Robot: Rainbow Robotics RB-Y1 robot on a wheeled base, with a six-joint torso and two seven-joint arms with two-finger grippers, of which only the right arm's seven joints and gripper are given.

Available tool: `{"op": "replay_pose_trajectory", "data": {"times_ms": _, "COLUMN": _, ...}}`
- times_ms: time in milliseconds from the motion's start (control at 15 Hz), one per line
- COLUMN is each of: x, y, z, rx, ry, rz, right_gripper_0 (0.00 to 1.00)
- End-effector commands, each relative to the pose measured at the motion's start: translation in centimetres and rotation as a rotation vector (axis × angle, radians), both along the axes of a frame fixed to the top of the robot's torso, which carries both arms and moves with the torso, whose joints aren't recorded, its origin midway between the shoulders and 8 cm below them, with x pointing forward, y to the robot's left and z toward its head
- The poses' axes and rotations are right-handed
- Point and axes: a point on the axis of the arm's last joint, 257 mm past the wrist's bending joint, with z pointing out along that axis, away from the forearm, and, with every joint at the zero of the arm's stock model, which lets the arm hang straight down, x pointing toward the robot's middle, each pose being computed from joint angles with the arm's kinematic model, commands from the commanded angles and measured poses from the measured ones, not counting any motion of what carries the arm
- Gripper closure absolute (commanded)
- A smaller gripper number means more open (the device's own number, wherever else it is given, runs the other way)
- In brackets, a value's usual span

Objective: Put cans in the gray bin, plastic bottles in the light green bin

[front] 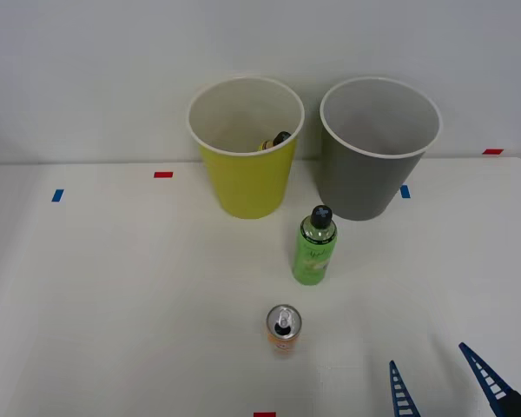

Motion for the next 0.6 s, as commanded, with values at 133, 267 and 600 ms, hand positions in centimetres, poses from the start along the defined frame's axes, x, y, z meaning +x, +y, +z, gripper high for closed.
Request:
{"op": "replay_pose_trajectory", "data": {"times_ms": 133, "x": 0.01, "y": -0.01, "z": 0.01, "rx": 0.0, "ry": 0.0, "rz": 0.0, "right_gripper_0": 0.0}}
{"op": "replay_pose_trajectory", "data": {"times_ms": 267, "x": 0.01, "y": -0.01, "z": 0.01, "rx": 0.0, "ry": 0.0, "rz": 0.0, "right_gripper_0": 0.0}}
{"op": "replay_pose_trajectory", "data": {"times_ms": 600, "x": 0.01, "y": -0.01, "z": 0.01, "rx": 0.0, "ry": 0.0, "rz": 0.0, "right_gripper_0": 0.0}}
